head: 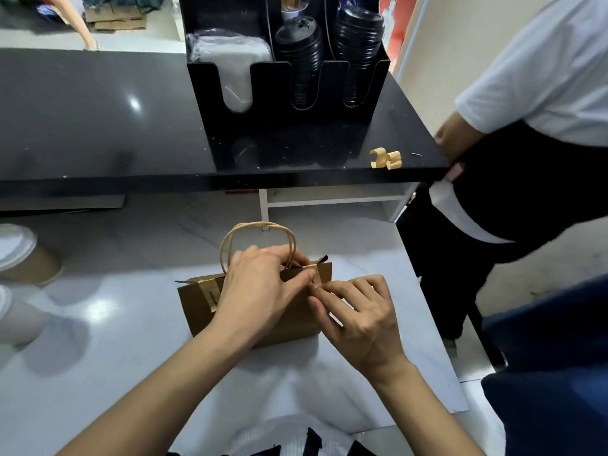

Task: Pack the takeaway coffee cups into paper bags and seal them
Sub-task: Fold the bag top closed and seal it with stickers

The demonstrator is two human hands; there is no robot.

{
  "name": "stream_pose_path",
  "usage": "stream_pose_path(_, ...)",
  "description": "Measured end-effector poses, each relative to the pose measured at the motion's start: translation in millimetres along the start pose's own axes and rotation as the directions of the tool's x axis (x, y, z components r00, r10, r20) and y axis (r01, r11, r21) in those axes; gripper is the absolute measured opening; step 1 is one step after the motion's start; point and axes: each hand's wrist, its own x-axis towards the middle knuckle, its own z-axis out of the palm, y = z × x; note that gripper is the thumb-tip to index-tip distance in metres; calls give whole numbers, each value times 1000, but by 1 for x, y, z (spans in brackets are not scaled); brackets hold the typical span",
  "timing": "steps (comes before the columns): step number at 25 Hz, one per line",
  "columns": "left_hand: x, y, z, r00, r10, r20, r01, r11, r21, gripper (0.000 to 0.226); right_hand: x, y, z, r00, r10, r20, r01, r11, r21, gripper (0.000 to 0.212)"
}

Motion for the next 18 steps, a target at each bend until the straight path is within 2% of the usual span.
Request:
stream_pose_path(5,-1,4,1,999,-2,-36,3,1000,19,15,-4,5,1,1000,-9,5,9,999,38,13)
stream_pose_path(11,-5,2,5,994,81,-74,-77,996,54,15,-13,8,4,999,-31,37,28,996,80,14)
stream_pose_path(15,-5,-2,10,991,114,-71,-110,992,58,15,-15,9,6,994,72,84,-86,981,175,22)
stream_pose_path(18,-6,-1,10,990,125,-70,-122,991,55,13,-7,13,0,962,260,80,-272,914,302,22)
